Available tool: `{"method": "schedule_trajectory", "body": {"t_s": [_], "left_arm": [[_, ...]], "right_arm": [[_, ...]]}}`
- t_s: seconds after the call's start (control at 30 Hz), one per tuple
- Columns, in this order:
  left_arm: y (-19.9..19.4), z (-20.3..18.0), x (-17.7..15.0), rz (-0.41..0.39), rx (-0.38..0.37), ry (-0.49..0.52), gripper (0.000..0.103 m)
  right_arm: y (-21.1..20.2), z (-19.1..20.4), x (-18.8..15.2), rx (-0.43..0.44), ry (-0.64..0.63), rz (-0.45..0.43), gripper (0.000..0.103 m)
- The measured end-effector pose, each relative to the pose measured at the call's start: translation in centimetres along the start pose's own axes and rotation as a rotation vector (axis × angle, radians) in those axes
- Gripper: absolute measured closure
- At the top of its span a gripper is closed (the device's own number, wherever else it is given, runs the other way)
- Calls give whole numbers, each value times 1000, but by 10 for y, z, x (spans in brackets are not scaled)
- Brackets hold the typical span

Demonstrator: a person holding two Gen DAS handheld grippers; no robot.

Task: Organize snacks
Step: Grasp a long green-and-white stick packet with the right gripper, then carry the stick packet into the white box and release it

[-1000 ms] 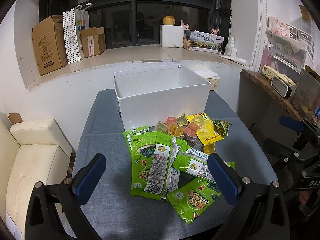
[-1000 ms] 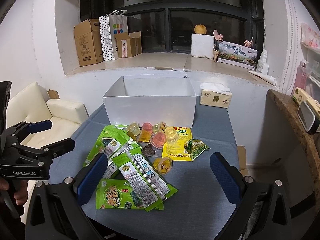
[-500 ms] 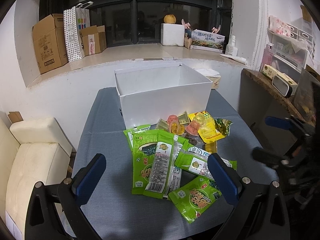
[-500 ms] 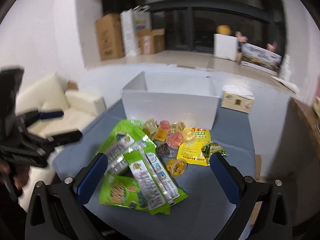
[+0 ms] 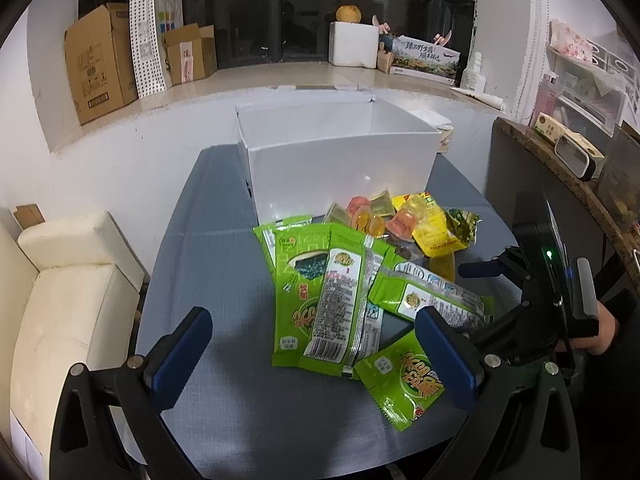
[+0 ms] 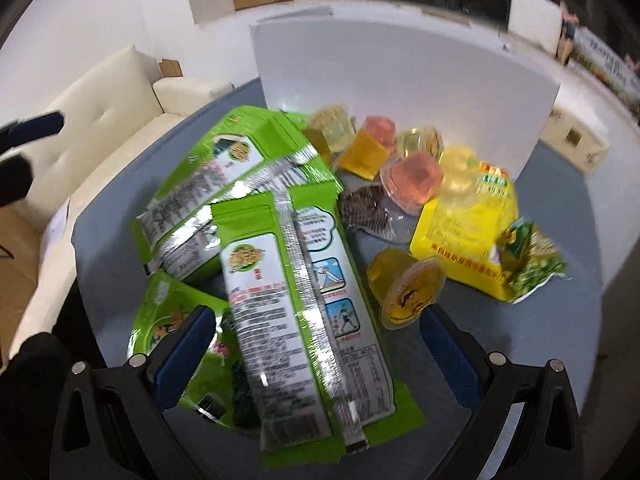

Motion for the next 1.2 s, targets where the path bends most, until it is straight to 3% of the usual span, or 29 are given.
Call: {"method": "schedule_trajectory", "body": {"t_s": [0.07,0.2,0.4,0.53,0.8,0.97,1.0,1.03,1.07,1.1,1.2], "left_arm": [[3,1,-2,7,-2,-4,0],[7,0,-5,17,-4,5,0],[19,-2,-7,25,-25,28,0],[39,-8,-8,39,-12,57,0],[97,-38,-9,69,69,191,0],[136,-45,-16,117,130,253,0],[140,-45,-16,119,137,258,1],[143,-44,-16,110,162,272,9],[142,-44,-14,87,186,284,18],[137,-43,-11,64,199,292,33],[126,-40,-1,72,96,234,34]], "right_arm": [[5,-3,-2,6,4,15,20],[-2,-8,-3,33,23,-9,25],[-29,-14,0,22,44,-51,26],[-81,-39,-6,-44,177,-166,26],[-153,-45,-32,-123,348,-333,26],[-166,-37,-42,-136,355,-350,26],[-162,-36,-37,-131,357,-347,26],[-160,-35,-37,-128,358,-348,26],[-160,-33,-37,-128,357,-347,26],[-160,-33,-37,-128,357,-347,26],[-152,-35,-34,-125,348,-354,26]]}}
Point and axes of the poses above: each gripper's, at about its wrist camera, not at the fingertips, and y roughly the way its jaws point, z to its left, x to its top, the point moved 5 cm from there along y, roughly the way its jaws point, and after that the axes turned 10 degrees about -y, right-handed, at the moved point
